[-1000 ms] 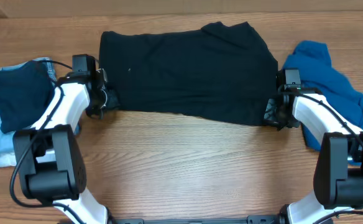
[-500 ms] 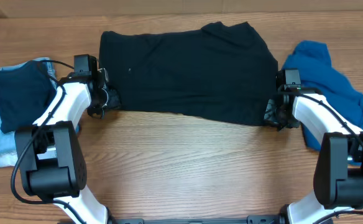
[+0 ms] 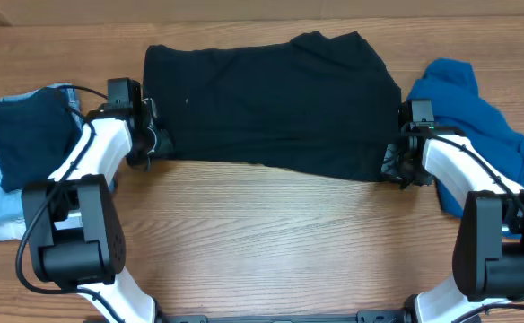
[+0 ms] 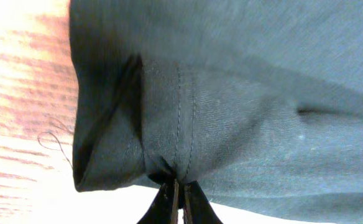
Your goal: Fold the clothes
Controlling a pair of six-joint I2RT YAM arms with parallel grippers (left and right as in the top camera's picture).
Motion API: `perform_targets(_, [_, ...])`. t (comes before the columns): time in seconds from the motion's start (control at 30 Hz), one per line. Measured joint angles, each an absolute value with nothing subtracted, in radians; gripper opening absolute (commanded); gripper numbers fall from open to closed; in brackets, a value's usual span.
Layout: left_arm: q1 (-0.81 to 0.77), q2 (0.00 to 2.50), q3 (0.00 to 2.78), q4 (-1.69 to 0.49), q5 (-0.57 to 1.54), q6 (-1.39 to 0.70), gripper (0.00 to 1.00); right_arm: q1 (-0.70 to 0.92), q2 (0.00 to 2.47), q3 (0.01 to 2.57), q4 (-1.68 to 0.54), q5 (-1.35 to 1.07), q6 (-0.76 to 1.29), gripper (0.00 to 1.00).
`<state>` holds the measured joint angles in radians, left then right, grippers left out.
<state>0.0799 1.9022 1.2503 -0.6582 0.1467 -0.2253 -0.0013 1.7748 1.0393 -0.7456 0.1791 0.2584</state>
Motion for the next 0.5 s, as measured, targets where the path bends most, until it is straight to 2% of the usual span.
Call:
perform_targets(0.13, [0.08,1.874,1.351,-0.614,0.138,-0.225,0.04,-0.001,1.775,1.039,-0.745,0.179,0.258,0.36])
perform_targets(0.23, [0.08,1.849,1.399,-0.52,0.101,-0.226,0.16,-0.001,1.775,1.039,-0.746,0.173,0.258,0.36])
perform_targets(0.3, [0.08,1.851,1.403,-0.503,0.077,-0.224,0.39,-0.001,1.775,1.039,-0.748,0.172,0.259,0.36])
perform_targets(0.5, [0.08,1.923,1.403,-0.596,0.047,-0.211,0.39,-0.001,1.775,1.039,-0.753,0.171,0.258,0.36])
